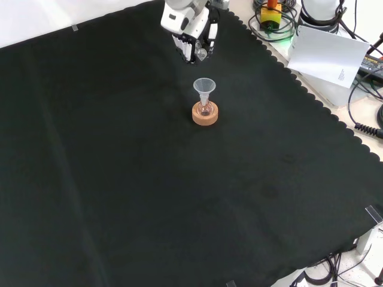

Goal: Pour the water from the graduated cylinder into the round-bottom flask.

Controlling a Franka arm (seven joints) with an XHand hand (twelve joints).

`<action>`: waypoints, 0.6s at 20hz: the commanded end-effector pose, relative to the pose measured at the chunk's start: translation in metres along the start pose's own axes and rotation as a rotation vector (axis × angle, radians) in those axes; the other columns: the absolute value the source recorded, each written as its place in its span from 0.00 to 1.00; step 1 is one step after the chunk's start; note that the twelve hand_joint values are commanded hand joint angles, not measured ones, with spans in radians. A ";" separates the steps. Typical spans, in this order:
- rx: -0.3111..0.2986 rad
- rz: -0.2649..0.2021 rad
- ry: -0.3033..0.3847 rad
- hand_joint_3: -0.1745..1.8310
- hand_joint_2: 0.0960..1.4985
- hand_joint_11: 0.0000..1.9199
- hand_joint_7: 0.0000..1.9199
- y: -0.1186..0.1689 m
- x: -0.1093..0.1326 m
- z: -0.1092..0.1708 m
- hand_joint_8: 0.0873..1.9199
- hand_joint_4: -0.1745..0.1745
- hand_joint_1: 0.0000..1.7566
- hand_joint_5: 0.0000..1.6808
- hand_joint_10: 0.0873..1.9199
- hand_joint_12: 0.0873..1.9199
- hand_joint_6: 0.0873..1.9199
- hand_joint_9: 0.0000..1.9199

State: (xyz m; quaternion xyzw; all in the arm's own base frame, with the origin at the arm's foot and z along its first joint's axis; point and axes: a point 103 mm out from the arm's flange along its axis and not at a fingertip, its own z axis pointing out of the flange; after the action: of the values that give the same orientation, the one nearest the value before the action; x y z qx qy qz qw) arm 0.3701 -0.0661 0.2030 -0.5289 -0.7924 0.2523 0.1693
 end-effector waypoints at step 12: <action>0.132 0.029 -0.087 0.08 0.75 0.63 0.60 0.007 0.004 0.001 0.19 0.18 0.64 0.56 0.02 0.38 0.54 0.71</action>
State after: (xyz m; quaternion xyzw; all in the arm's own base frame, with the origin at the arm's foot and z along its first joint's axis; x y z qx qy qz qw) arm 0.3731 -0.0634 0.1982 -0.5194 -0.7738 0.3219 0.1672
